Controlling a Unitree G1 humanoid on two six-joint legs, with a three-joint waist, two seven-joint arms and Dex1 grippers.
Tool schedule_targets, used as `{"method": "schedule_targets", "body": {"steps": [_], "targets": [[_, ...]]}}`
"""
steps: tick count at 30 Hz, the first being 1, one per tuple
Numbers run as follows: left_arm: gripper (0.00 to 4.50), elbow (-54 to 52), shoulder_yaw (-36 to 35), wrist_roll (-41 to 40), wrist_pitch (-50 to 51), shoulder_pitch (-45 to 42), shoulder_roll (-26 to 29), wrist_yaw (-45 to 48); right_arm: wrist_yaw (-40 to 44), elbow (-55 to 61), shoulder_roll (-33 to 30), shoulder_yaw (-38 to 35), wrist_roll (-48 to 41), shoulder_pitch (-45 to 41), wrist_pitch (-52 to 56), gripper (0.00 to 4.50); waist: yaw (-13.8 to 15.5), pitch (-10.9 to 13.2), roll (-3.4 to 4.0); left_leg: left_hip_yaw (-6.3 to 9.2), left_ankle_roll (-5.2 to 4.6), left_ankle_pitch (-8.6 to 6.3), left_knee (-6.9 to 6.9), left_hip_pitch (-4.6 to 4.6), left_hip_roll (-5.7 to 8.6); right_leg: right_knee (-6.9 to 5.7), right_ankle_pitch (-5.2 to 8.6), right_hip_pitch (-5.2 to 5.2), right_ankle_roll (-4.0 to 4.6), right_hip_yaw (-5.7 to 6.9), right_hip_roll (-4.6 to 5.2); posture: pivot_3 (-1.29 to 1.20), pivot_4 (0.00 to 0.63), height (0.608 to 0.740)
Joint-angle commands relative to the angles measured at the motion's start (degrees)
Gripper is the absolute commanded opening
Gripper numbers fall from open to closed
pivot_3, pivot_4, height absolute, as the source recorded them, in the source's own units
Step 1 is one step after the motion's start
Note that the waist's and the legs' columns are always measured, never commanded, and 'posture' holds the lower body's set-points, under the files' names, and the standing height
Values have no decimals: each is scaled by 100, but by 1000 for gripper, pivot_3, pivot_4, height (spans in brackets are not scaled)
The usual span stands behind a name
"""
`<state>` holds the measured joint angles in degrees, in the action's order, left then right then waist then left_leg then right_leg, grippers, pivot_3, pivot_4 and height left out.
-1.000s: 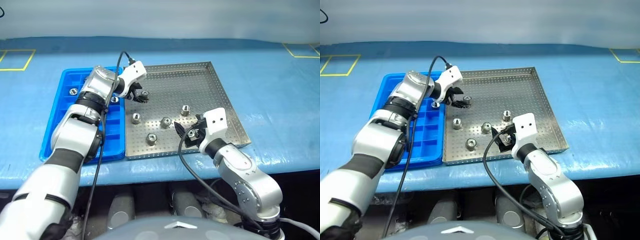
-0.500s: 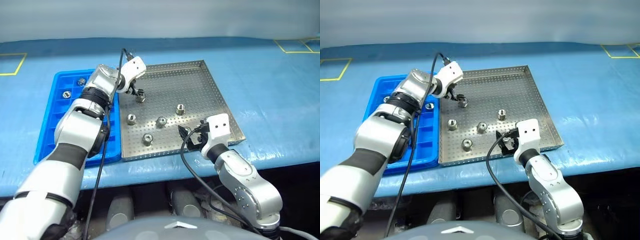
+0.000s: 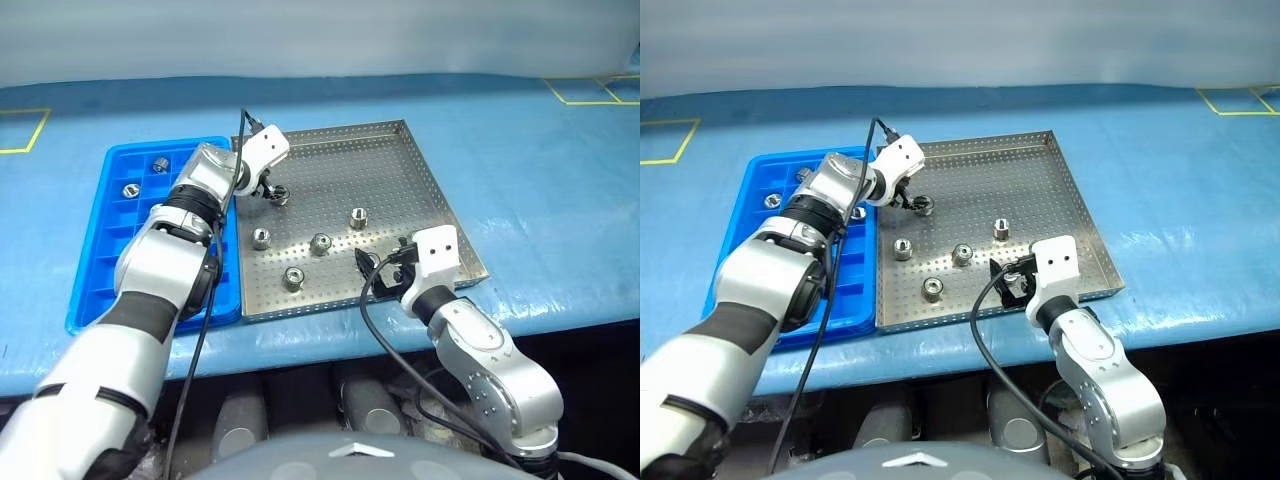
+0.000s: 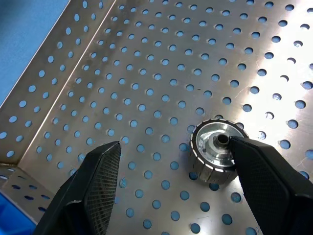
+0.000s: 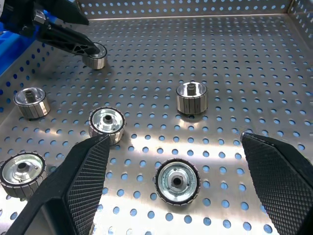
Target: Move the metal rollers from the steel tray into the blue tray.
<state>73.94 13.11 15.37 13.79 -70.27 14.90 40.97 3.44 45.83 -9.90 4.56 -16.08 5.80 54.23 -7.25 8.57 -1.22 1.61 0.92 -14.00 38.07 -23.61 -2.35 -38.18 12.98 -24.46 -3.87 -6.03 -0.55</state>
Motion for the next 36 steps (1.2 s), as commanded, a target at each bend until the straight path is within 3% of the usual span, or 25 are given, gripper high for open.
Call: {"method": "schedule_targets", "body": {"steps": [1, 9, 12, 18, 19, 29, 36], "targets": [[3857, 75, 70, 106, 160, 108, -54, -9, -48, 286, 27, -64, 18, 23, -111, 4500, -27, 0, 0, 0, 0, 0, 0, 1, 0, -2, 0, 0, 0, 0, 0, -156, 150, 740], [3857, 61, 78, 111, 371, 118, -10, 111, -70, 269, 27, -102, 20, 29, -113, 4500, -48, -2, 1, 0, 2, 1, 4, 6, 0, -10, 0, 4, 0, -1, -1, -143, 150, 740], [3221, 39, -24, 20, 416, 101, 30, 102, -65, 245, 25, -103, 5, 6, -116, 4500, -48, -2, 1, 0, 1, 1, 4, 6, 0, -10, 0, 4, 0, -1, -1, -134, 150, 740], [1243, -50, -248, -156, 402, 55, 89, 107, -35, 187, 7, -104, -5, -58, -120, 4500, -41, -2, 1, 1, 1, 1, 4, 7, 0, -13, 0, 3, 0, -1, -2, -121, 150, 740], [1136, -88, -296, -200, 390, 42, 101, 135, -31, 180, 6, -105, -8, -70, -119, 4500, -35, -1, 1, 1, 2, 1, 4, 7, 0, -13, 0, 3, 0, -2, -2, -118, 150, 740], [1136, -735, -665, -709, 392, 147, 266, 757, -13, 143, 34, -84, 3, -118, -118, 4500, 4, 0, 0, 1, 2, 1, -4, -5, 1, -5, 0, -6, 1, -1, 1, -103, 150, 740], [1136, -2772, -1102, -1585, 1332, 856, 417, 1347, -5, 96, 69, -51, 6, -143, -124, 4500, 14, 0, 2, 0, 2, 1, -5, -5, 0, -4, -2, -7, 4, -2, 3, -87, 150, 740]]}}
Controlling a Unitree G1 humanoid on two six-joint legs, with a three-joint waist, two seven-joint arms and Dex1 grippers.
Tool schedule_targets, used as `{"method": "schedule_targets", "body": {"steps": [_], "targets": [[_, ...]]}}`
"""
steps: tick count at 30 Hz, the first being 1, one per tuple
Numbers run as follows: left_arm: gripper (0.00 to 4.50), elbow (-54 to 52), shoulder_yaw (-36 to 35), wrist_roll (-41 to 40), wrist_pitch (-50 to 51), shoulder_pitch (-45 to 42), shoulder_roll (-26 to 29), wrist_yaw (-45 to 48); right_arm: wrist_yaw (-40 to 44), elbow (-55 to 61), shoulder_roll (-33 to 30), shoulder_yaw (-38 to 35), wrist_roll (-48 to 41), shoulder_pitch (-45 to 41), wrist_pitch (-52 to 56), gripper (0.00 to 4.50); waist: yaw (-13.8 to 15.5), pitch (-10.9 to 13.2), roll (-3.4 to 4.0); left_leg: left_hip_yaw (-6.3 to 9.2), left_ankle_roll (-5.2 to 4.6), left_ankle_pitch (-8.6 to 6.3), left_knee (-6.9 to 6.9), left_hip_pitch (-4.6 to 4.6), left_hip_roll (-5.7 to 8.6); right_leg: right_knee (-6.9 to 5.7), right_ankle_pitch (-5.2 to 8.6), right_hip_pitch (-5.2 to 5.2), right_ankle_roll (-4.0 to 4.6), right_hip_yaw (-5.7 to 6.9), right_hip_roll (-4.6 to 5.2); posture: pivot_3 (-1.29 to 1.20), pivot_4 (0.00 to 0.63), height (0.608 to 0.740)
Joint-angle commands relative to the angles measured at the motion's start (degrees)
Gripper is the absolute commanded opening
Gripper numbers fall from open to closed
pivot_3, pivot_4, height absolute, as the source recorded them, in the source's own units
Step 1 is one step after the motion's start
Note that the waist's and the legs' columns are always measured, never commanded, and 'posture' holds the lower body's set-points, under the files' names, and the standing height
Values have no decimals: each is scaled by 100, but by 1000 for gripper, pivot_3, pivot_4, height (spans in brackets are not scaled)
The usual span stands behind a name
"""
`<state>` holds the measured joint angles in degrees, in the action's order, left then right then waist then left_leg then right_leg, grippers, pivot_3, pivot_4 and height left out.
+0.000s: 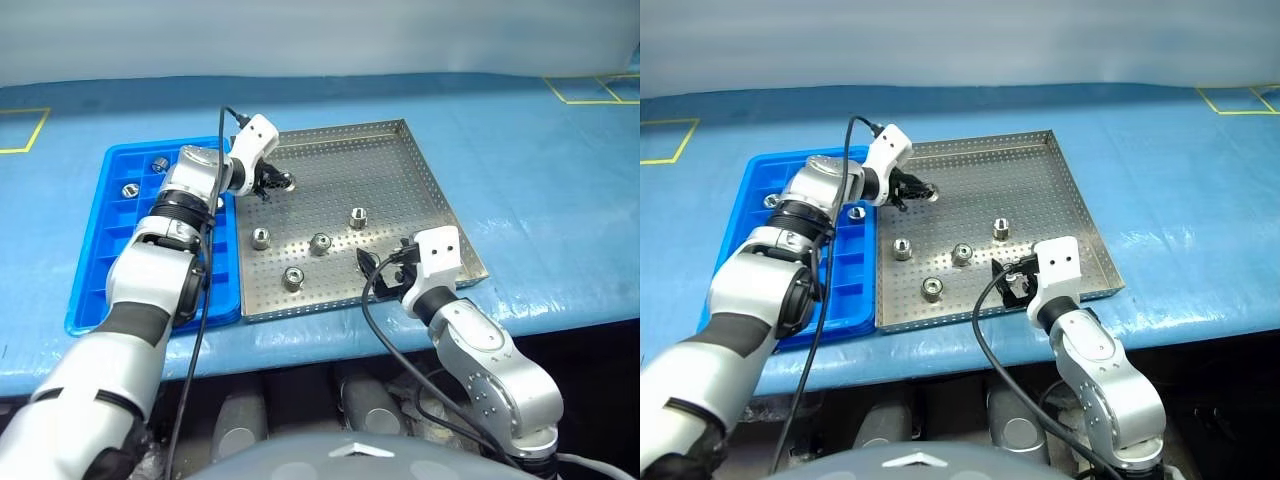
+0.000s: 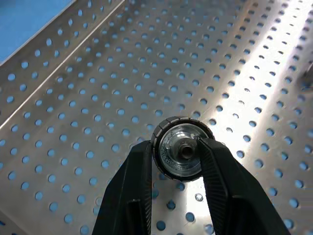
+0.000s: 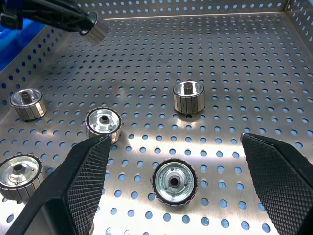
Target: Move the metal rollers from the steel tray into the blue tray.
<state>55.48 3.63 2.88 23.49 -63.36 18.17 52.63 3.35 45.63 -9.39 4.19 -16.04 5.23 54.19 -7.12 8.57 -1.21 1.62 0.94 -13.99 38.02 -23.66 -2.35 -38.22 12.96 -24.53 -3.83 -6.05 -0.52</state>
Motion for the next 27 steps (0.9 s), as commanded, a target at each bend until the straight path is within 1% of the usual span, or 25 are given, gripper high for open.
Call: {"method": "schedule_targets", "body": {"steps": [1, 6, 9, 13, 16, 20, 23, 27], "targets": [[1136, -1236, -157, -407, 506, 293, 119, 202, 8, 111, 18, -10, 1, -89, -120, 4500, 5, 0, 0, 1, 0, 0, 0, 0, -1, 0, 0, 0, 0, 0, 0, -87, 150, 740], [1136, -2898, -487, -744, 1084, 1032, 322, -261, 35, 64, 31, 28, -10, -127, -124, 4500, 5, 1, 2, 1, 1, 1, 0, 3, -4, -4, 0, 0, 0, 0, -2, -87, 150, 740], [1136, -3742, -842, -788, 1219, 1501, 466, -917, 68, 51, 23, 86, -18, -133, -108, 4500, 20, 1, 2, 1, 3, 2, 1, 5, -6, -6, 1, 0, 0, 1, -3, -46, 150, 740], [1136, -4799, -1231, -626, 1288, 2312, 763, -1791, 149, -42, 10, 248, -41, -240, -109, 4500, 51, 1, 3, 1, 5, 3, -2, 10, -7, -8, -1, 2, 3, 0, -3, -14, 150, 740], [1136, -5472, -1510, -585, 1436, 2907, 908, -2251, 243, -168, -13, 410, -43, -390, -113, 4500, 134, 1, 2, 2, 11, 6, -1, 10, -7, -9, -4, 2, 8, 2, -1, 25, 150, 740], [1136, -6193, -1859, -533, 1672, 3591, 944, -2870, 370, -349, -3, 595, -60, -608, -113, 4500, 374, 1, -1, 3, 17, 10, -1, 10, -7, -7, -5, 2, 9, 5, 1, 76, 150, 740], [1136, -6784, -2032, -446, 2005, 4160, 973, -3231, 462, -473, 10, 699, -79, -763, -118, 4500, 503, 1, -2, 4, 23, 13, -1, 8, -6, -4, -5, 3, 10, 9, 3, 102, 150, 740], [1136, -7157, -2265, -430, 2310, 4659, 877, -3674, 562, -585, 3, 761, -88, -857, -118, 4500, 640, 0, -3, 4, 24, 13, -2, 9, -5, -1, -5, 5, 10, 10, 4, 124, 150, 740]]}}
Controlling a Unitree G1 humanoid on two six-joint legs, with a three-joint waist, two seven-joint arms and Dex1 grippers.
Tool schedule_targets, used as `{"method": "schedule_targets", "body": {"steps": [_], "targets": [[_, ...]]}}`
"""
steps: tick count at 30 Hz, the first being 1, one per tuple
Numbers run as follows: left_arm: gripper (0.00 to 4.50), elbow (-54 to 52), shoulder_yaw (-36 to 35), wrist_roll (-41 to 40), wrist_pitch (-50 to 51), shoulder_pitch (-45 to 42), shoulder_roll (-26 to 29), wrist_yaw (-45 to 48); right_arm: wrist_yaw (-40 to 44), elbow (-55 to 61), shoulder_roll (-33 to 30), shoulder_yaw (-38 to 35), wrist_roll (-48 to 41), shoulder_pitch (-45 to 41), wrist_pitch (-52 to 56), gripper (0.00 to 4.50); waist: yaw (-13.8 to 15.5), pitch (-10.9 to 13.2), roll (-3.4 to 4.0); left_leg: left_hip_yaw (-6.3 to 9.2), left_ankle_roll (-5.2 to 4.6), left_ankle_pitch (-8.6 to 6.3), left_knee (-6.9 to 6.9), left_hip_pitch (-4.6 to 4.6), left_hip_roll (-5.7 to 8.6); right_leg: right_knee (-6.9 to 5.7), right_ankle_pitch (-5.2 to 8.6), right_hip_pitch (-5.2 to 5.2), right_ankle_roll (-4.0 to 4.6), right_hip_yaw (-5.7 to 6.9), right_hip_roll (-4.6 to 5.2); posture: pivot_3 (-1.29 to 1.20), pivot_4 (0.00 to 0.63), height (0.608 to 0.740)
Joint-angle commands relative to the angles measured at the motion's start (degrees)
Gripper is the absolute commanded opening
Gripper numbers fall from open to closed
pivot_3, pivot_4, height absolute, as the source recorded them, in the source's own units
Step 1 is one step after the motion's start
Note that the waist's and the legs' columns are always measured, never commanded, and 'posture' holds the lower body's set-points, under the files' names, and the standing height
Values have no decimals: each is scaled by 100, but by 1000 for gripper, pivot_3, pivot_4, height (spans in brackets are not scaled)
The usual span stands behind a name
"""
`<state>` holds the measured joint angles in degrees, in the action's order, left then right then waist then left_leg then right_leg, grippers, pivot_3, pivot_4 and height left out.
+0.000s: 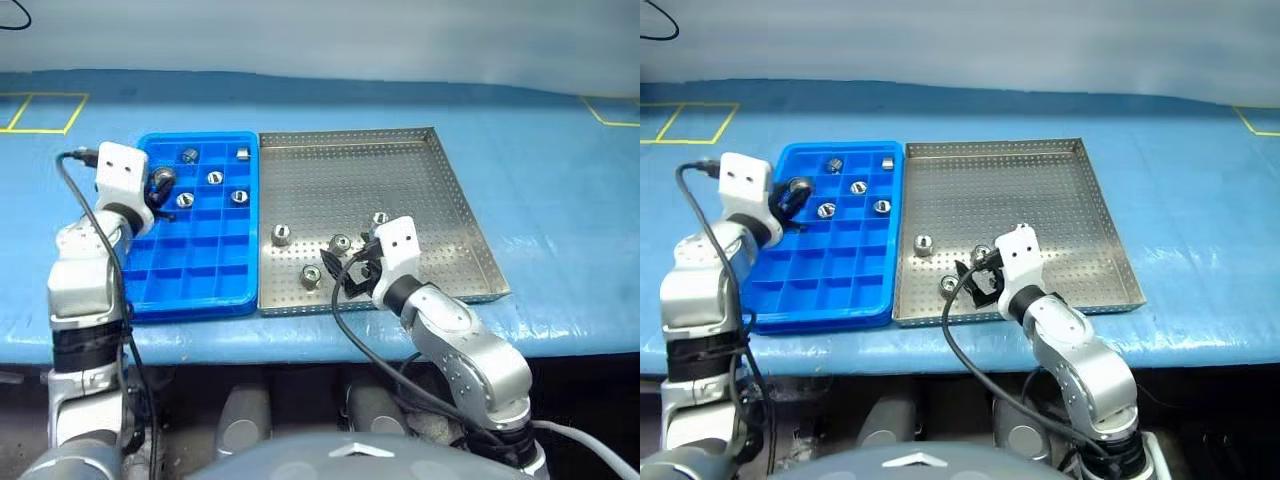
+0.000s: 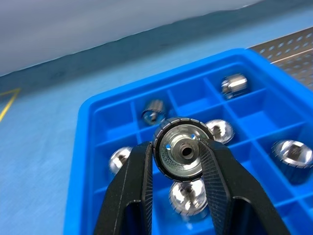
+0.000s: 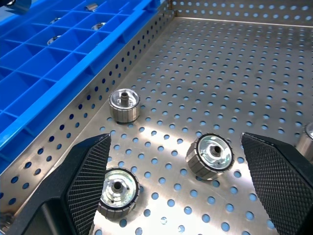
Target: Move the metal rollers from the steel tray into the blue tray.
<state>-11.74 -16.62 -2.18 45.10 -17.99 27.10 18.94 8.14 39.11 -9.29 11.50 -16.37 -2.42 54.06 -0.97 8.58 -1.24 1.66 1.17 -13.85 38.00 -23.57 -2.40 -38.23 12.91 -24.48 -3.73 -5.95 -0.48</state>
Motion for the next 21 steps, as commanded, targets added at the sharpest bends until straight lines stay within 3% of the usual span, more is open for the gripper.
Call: {"method": "schedule_targets", "body": {"steps": [1, 8, 15, 21], "targets": [[1136, -476, -268, 65, 196, 196, -36, -389, 101, 48, -11, 43, -50, -105, -105, 4500, 47, 0, -1, 0, 1, 0, 0, 0, 0, 0, 0, 0, 0, 0, 0, 124, 150, 740], [1136, -659, -475, -40, 346, 602, -310, -870, 144, 62, -34, 37, -38, -84, -74, 4500, 104, -1, -3, 1, 8, 5, 2, 2, -1, 5, -1, 3, -5, 5, -1, 117, 150, 740], [1136, -661, -252, -123, 513, 741, -445, -944, 116, 112, -31, 15, -20, -3, -55, 4500, 94, -1, -3, 1, 9, 5, -1, 3, -4, 5, -2, 2, -3, 5, -3, 117, 150, 740], [3073, -756, -314, -336, 568, 432, -562, -951, 59, 166, -10, -14, 5, 67, -62, 4500, 49, -1, -3, 0, 9, 6, -1, 3, -5, 6, -2, 2, -3, 5, -3, 85, 150, 740]]}}
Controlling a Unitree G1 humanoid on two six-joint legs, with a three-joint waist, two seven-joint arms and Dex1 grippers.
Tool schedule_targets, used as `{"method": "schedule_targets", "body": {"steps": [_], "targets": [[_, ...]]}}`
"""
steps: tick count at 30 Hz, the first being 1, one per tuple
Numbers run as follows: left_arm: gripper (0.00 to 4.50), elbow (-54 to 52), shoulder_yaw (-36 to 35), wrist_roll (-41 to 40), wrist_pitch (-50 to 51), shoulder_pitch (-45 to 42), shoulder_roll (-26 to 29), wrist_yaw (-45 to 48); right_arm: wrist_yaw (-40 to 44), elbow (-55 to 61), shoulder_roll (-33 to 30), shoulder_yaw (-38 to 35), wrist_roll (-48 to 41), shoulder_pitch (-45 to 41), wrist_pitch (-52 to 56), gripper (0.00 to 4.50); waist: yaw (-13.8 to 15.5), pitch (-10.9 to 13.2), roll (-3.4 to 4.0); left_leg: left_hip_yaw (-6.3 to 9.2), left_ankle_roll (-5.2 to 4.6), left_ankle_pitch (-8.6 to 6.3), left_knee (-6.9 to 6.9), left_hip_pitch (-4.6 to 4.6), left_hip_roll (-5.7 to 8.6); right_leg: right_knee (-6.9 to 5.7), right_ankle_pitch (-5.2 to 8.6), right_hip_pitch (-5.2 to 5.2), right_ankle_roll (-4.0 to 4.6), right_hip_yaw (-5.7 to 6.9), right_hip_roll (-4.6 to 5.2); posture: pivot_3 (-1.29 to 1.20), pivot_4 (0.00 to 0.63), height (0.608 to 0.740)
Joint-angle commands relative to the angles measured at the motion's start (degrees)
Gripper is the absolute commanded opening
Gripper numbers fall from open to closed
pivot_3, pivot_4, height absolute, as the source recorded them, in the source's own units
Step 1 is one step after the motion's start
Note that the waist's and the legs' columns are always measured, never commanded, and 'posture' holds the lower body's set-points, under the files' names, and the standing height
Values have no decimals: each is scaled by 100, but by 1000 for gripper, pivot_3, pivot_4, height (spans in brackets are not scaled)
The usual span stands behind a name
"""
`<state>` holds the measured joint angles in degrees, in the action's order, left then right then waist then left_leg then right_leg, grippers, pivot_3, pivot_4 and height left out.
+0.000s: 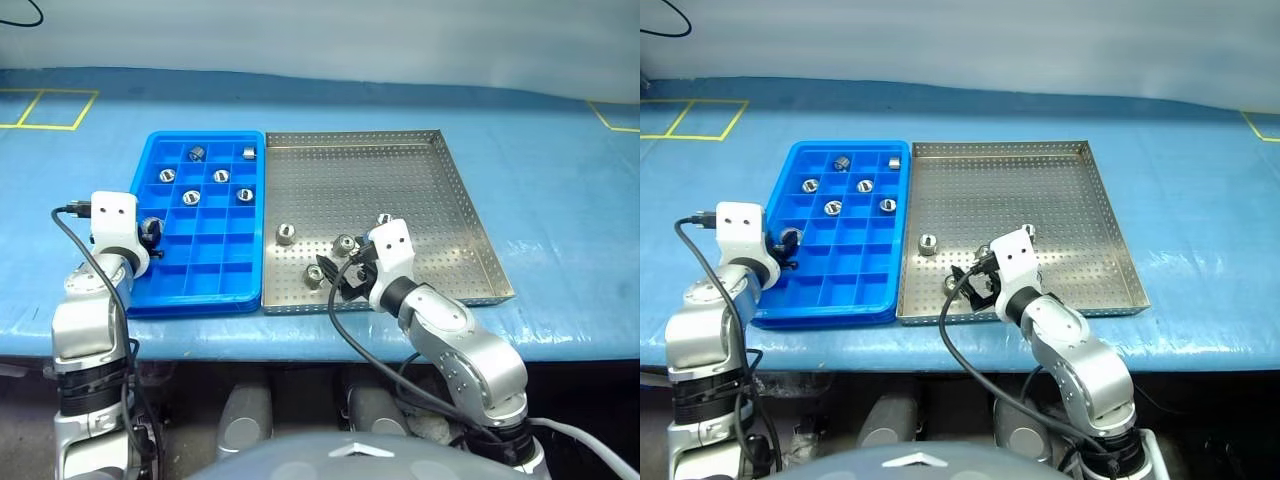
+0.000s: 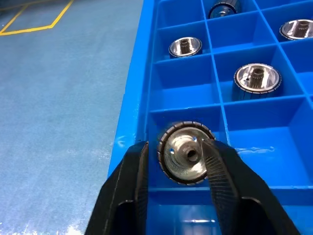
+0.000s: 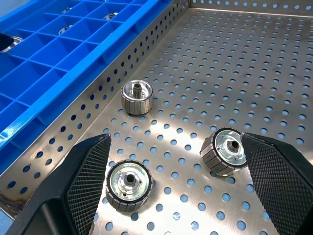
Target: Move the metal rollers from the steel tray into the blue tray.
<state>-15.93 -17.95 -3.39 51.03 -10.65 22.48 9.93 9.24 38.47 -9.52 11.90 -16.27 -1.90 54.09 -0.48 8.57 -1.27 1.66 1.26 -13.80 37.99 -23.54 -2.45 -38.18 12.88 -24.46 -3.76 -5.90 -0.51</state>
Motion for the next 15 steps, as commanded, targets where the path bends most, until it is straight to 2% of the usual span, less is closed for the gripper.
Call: {"method": "schedule_targets", "body": {"steps": [1, 6, 8, 12, 15], "targets": [[3293, -390, -236, -372, -51, -432, -180, -6, -68, 248, 18, -67, -3, 37, -68, 4500, 4, 0, -2, 1, 0, 0, 0, -1, 0, 0, 0, 0, 0, 0, 0, 85, 150, 740], [3293, -650, -388, -1423, -14, -1145, -522, 466, -141, 321, 29, -105, -1, 105, -60, 4500, -19, -1, -4, 1, 2, 1, 2, -5, 2, 8, -3, 1, -5, 1, 1, 58, 150, 740], [3293, -615, -227, -1841, 272, -1501, -481, 778, -172, 350, 44, -135, 1, 137, -65, 4500, -29, 0, -6, -2, 2, 1, 1, -5, 2, 10, -4, 2, -6, -1, 2, 51, 150, 740], [3293, 47, 842, -2126, 678, -2187, 396, 1979, -239, 339, 86, -165, 10, 137, -87, 4500, -85, 0, -4, 1, 2, 1, -4, -3, 2, 11, -4, 2, -7, -1, -3, 45, 150, 740], [3293, 958, 1856, -1985, 443, -2784, 1142, 3199, -265, 318, 109, -180, 27, 132, -122, 4500, -155, 2, -2, 0, 2, 1, -7, 2, 2, 9, -3, 1, -5, -1, -4, 34, 150, 740]]}}
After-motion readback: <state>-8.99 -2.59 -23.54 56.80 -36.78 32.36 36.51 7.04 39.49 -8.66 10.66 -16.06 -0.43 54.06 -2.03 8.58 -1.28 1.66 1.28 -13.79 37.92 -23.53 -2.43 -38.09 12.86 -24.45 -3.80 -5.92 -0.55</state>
